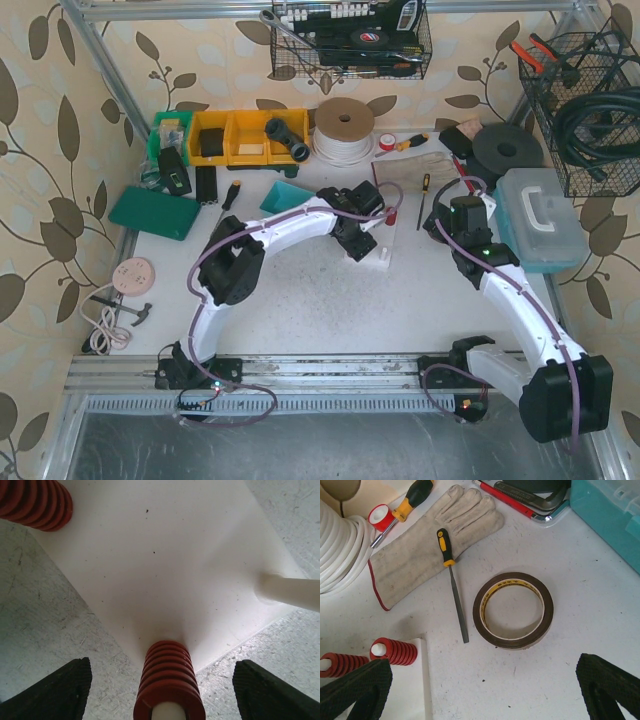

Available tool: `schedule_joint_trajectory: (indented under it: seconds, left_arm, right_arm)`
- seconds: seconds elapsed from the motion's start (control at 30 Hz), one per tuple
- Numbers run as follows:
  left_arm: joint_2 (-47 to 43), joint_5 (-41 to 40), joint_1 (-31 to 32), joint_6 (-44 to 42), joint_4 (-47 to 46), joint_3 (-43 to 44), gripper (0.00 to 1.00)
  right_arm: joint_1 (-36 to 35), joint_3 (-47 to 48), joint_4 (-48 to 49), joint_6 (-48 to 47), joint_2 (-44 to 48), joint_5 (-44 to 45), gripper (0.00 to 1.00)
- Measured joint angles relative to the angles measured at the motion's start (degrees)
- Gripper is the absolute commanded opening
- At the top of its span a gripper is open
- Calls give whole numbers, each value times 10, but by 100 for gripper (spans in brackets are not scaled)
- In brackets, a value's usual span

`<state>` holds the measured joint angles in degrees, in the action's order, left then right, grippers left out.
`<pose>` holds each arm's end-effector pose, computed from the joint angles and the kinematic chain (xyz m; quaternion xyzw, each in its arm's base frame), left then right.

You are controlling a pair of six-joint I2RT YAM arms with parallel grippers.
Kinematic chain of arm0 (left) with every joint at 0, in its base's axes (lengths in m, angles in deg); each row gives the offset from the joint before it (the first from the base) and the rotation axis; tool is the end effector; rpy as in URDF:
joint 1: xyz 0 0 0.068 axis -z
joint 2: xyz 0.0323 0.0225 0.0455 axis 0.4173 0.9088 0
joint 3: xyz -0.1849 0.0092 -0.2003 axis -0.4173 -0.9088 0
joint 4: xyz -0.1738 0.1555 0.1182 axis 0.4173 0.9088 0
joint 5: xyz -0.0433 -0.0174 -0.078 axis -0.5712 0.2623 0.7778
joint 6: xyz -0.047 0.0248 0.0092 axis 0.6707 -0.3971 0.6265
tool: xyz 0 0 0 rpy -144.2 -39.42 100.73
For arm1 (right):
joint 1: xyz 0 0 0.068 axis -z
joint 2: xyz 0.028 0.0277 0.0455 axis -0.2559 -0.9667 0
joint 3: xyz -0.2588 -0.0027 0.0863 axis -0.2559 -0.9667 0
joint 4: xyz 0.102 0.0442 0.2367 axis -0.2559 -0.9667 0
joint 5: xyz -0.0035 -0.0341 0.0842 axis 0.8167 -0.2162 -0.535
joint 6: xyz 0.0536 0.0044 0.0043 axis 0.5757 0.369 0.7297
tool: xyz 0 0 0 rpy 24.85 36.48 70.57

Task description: Install the large spring

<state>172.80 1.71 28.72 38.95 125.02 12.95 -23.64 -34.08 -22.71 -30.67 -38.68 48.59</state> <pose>0.2759 -0.3681 0.1995 0.4362 0.8750 -0.0708 0.1977 0.2154 0.0222 0.2575 0.2872 0.8418 0.0391 0.4554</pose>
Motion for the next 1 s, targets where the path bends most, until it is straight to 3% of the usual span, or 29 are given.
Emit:
schedule_joint_trajectory:
  seconds: [0.2, 0.3, 0.47, 0.6, 0.8, 1.0]
  left_arm:
    - [-62, -37, 0, 0, -1, 0, 87]
    - [-126, -94, -1, -3, -16, -12, 97]
    - [-211, -198, -23, 14, -52, -52, 98]
    - [-211, -216, -72, 21, -60, -76, 81]
    - [-163, -137, -162, 12, -56, -90, 64]
    - [-95, -25, -225, -12, -26, -68, 60]
  right_arm:
    - [0, -1, 14, -14, 0, -24, 99]
    - [0, -4, 30, -29, 0, -49, 98]
    - [-24, -7, 52, -50, -10, -74, 97]
    - [-82, -7, 67, -71, -13, -70, 97]
    - [-148, -6, 78, -100, -19, -26, 96]
    - [-172, -3, 80, -115, -30, 0, 96]
